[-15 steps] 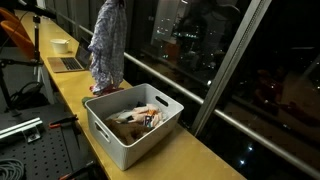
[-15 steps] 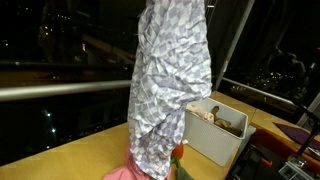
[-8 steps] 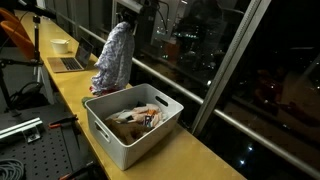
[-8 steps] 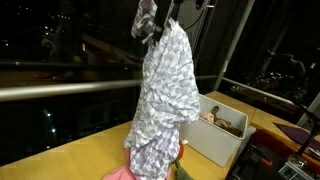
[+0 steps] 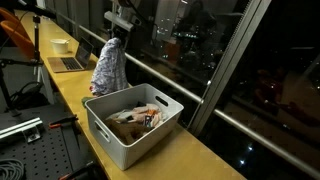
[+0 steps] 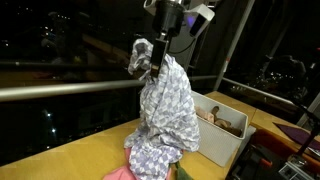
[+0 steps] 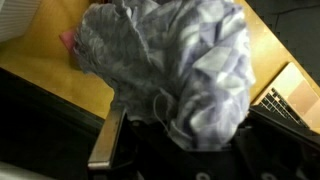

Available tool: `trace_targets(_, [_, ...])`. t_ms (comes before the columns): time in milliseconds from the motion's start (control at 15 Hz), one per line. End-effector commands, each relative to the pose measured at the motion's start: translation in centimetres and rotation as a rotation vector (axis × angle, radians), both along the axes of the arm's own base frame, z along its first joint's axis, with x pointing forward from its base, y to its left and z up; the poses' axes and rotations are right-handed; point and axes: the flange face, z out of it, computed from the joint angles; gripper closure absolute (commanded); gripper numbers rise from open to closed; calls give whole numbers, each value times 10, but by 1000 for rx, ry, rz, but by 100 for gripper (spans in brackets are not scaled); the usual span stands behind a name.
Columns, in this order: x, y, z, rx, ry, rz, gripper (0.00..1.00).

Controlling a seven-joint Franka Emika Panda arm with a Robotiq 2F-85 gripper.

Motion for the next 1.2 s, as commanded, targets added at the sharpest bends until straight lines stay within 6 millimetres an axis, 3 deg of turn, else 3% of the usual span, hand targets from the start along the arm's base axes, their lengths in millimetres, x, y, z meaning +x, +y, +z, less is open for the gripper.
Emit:
trace_targets(0, [-35,28,-13,-121,-50,59,100])
trace_targets(200, [-35,33,-47,-204,-70,82,100])
trace_targets(600, [0,18,-128,-277,-131,78,100])
trace_targets(867, [6,16,-151,-262,-121,69,100])
trace_targets(933, [5,17,-151,-260,-107,71,75])
trace_targets(1000, [3,18,-145,-258,-99,79,74])
trace_targets(1133, [-5,21,-125,-259,-87,87,60])
